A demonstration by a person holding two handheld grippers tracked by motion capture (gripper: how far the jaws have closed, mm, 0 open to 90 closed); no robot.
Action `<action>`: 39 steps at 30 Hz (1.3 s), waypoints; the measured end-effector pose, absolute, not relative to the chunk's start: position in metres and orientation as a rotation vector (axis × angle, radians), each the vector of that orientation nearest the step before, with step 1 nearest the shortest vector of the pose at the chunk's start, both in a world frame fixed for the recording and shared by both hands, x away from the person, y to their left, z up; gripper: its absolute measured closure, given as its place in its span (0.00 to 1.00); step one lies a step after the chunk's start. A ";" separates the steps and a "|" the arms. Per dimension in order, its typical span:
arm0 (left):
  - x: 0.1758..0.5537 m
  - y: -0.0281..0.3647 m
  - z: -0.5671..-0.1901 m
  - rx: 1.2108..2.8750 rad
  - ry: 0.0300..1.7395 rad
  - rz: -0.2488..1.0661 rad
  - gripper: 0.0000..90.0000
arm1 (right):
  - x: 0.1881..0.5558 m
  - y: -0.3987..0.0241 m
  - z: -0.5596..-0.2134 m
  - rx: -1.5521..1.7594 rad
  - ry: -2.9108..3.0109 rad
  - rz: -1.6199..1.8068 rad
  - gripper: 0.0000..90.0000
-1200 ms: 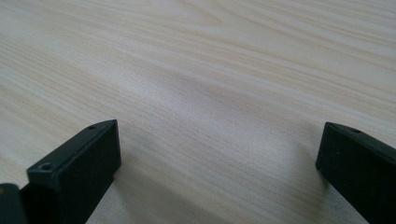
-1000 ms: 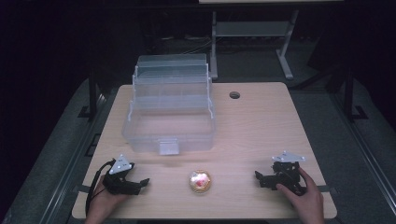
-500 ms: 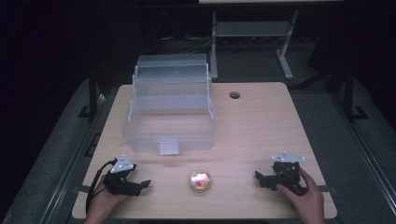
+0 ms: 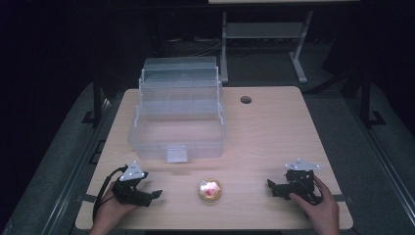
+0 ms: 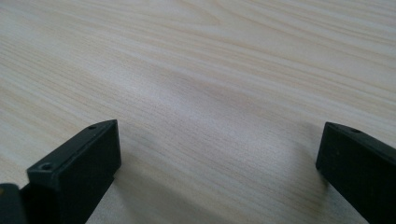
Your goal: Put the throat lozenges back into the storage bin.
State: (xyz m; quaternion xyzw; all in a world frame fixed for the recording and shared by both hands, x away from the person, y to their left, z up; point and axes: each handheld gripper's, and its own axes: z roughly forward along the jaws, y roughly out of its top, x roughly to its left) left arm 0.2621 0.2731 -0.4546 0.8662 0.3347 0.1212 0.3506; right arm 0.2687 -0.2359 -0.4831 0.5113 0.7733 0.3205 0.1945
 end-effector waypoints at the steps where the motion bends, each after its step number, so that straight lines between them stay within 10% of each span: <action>1: 0.262 0.272 -0.454 2.245 0.861 0.311 0.14 | 0.269 -0.236 -0.483 1.434 2.168 0.898 0.00; 39: 0.263 0.231 -0.435 2.351 0.704 0.228 0.15 | 0.269 -0.236 -0.483 1.431 2.169 0.899 0.00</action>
